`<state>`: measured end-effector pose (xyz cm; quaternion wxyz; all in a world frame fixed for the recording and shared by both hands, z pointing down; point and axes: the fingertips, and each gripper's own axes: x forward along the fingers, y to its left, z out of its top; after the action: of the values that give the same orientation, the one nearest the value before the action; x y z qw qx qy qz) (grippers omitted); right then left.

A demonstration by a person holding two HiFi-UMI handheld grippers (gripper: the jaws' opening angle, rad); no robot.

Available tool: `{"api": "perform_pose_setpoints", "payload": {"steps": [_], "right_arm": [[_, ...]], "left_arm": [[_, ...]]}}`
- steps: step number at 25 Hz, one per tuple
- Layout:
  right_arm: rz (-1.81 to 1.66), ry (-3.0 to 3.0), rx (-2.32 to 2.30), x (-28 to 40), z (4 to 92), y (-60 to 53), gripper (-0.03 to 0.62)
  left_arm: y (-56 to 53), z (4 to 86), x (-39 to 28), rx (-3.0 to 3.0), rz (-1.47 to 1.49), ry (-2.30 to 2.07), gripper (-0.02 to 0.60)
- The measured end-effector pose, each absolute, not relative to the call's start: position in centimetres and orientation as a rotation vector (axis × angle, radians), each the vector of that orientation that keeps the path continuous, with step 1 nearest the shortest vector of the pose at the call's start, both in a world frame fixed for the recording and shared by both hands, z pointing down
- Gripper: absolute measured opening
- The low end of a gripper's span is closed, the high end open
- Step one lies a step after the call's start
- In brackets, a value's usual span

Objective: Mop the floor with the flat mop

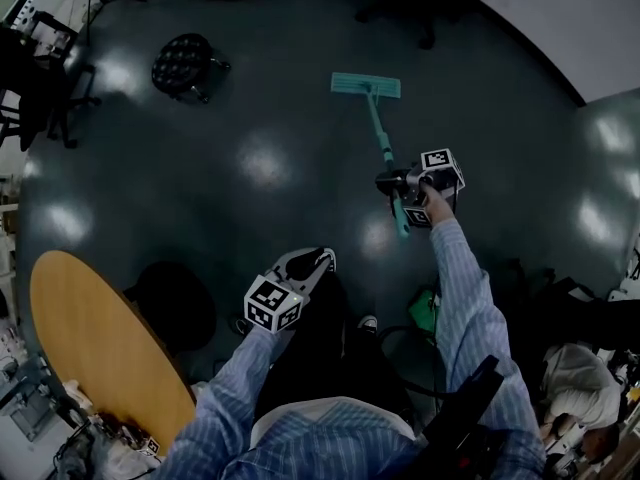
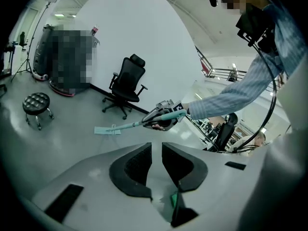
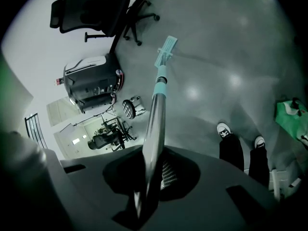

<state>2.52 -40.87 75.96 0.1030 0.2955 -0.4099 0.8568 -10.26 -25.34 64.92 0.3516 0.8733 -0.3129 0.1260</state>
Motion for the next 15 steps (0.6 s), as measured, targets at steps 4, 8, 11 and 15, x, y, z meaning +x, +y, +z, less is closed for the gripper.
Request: {"api": "perform_pose_setpoints", "payload": {"steps": [4,8,11,15], "right_arm": [[2.524,-1.221,0.917,1.9,77.3,-46.5,0.06],[2.518,-1.232,0.948,1.0,78.4,-51.0,0.06],[2.5,-1.236,0.966,0.5,79.3,-53.4,0.058],[2.515,-1.239,1.0,0.6,80.0,-55.5,0.058]], "left_arm": [[-27.2,67.1,-12.0,2.231,0.309,-0.847,0.069],[-28.5,68.5,-13.1,2.186,0.268,-0.884,0.069],[-28.6,69.1,-13.1,2.166,0.254,-0.885,0.069],[-28.1,69.5,-12.5,2.163,0.26,-0.86,0.069]]}}
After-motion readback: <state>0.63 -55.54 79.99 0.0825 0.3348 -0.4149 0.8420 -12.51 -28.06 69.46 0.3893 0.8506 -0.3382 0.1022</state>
